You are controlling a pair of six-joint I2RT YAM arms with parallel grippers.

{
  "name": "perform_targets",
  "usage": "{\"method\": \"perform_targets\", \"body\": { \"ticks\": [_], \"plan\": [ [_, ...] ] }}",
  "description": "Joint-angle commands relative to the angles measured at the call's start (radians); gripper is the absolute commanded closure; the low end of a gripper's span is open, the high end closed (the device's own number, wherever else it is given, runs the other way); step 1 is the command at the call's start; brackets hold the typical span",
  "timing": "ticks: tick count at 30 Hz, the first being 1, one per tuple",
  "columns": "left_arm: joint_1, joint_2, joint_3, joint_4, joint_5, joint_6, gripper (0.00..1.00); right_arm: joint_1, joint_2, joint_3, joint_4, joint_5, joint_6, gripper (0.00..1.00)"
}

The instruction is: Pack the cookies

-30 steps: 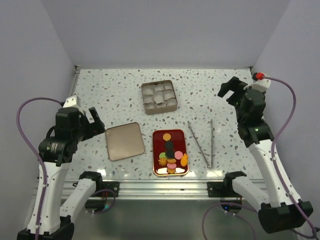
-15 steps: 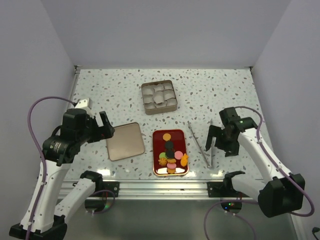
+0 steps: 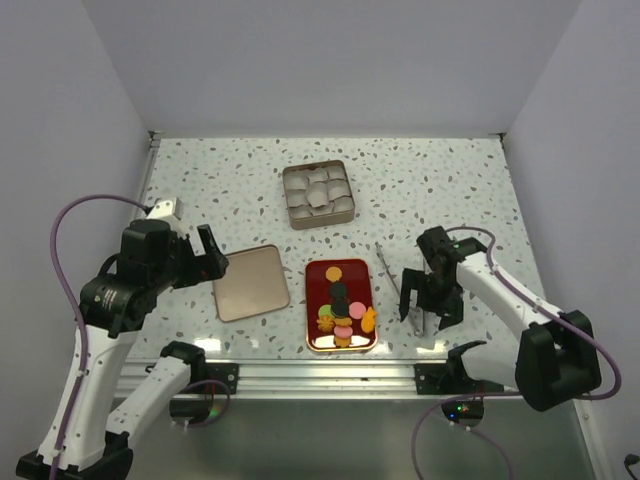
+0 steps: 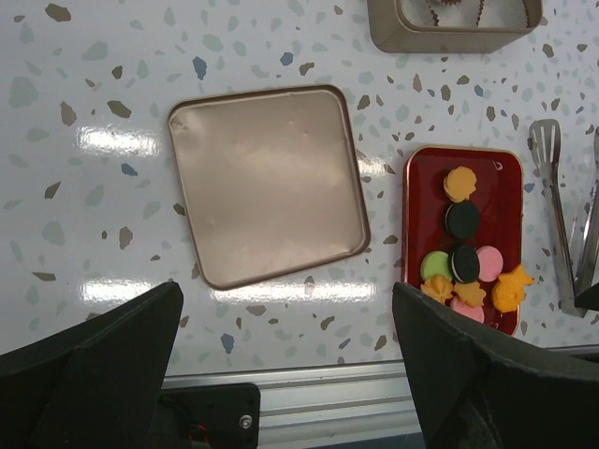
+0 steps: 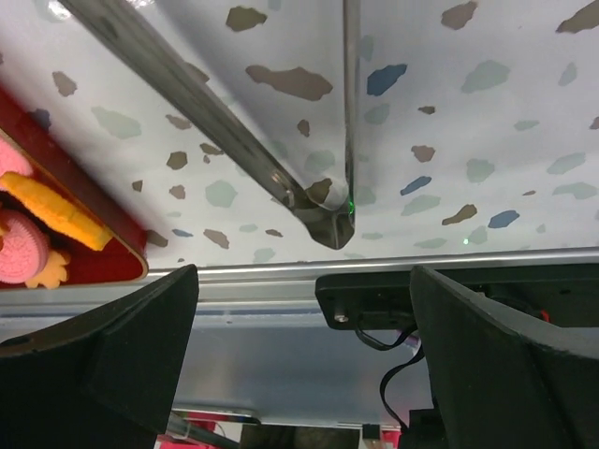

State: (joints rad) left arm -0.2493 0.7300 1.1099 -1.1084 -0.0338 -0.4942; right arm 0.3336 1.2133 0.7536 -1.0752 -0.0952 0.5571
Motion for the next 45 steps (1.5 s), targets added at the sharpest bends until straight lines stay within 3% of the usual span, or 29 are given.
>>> {"method": "perform_targets", "body": {
  "ticks": [1,12,16,22,28,32,35,39,45],
  "plan": [
    [-0.005,-0.014,0.033,-0.034,-0.008,0.006,0.0,0.004,0.034,0.042,0.035,0.074,0.032,0.01],
    [-0.005,-0.035,0.022,-0.074,-0.031,-0.027,0.0,0.013,0.216,0.11,0.132,0.094,0.018,0.01],
    [-0.005,-0.044,0.013,-0.08,-0.032,-0.044,0.01,0.013,0.284,0.162,0.135,0.189,0.001,0.02],
    [-0.005,-0.057,0.002,-0.091,-0.044,-0.061,0.01,0.025,0.351,0.135,0.182,0.198,0.004,0.08],
    [-0.005,-0.063,-0.021,-0.087,-0.048,-0.079,0.0,0.031,0.376,0.06,0.253,0.183,0.018,0.21],
    [-0.005,-0.064,-0.042,-0.077,-0.049,-0.09,0.0,0.035,0.402,0.049,0.271,0.173,0.018,0.38],
    [-0.005,-0.064,-0.058,-0.064,-0.038,-0.099,0.01,0.036,0.393,0.059,0.259,0.173,0.02,0.47],
    [-0.005,-0.052,-0.053,-0.05,-0.034,-0.101,0.01,0.035,0.322,0.122,0.163,0.192,0.029,0.49],
    [-0.005,-0.017,-0.025,-0.036,-0.023,-0.093,0.01,0.038,0.198,0.363,-0.056,0.209,0.03,0.49]
  ]
}}
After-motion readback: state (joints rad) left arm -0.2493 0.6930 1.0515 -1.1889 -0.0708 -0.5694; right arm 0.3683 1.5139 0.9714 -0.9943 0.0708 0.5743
